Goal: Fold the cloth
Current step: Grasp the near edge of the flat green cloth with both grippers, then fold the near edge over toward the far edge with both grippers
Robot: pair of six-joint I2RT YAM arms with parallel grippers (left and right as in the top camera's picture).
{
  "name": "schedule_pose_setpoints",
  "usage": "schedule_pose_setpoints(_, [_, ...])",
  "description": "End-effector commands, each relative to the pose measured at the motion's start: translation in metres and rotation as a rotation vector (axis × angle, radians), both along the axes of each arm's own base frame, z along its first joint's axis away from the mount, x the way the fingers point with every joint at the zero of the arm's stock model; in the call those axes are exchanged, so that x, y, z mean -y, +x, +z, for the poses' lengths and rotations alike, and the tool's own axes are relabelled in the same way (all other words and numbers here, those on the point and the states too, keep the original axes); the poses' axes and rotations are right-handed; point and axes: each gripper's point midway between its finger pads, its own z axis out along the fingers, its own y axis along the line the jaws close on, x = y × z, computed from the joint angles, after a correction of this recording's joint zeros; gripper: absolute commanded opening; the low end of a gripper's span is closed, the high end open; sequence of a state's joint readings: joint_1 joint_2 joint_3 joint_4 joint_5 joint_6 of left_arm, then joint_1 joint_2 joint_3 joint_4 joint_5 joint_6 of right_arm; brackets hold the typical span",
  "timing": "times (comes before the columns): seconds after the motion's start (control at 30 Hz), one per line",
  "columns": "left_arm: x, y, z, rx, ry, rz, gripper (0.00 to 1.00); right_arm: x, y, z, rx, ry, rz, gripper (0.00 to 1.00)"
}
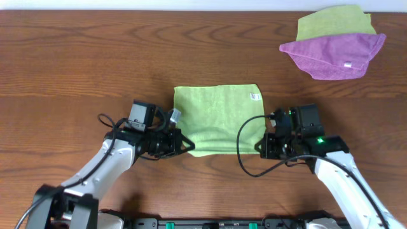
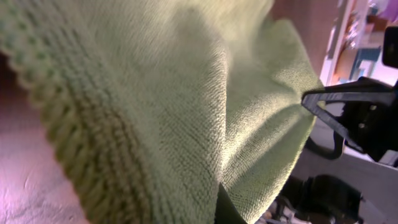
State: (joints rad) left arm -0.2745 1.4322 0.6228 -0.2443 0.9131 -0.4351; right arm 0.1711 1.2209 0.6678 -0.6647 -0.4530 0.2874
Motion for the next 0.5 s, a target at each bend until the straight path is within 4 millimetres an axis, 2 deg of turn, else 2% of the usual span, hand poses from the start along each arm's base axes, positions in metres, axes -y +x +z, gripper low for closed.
schedule_pose_setpoints(0.0, [-0.007,0.014,0.002,0.015,0.022,0.085,0.06,0.010,0.015,0.004,0.087,-0.071,-0.024,0.01])
schedule_pose_setpoints(0.13, [-0.007,0.035,0.009,0.066,0.014,0.153,0.06,0.007,0.034,0.013,0.177,-0.055,-0.028,0.01])
schedule_pose_setpoints(0.27, [-0.013,0.055,0.010,0.130,0.048,0.222,0.06,0.012,0.053,0.021,0.264,-0.085,-0.055,0.02])
schedule_pose_setpoints(0.47, [-0.024,0.081,0.008,0.193,0.102,0.329,0.06,0.011,0.079,0.022,0.343,-0.088,-0.071,0.02])
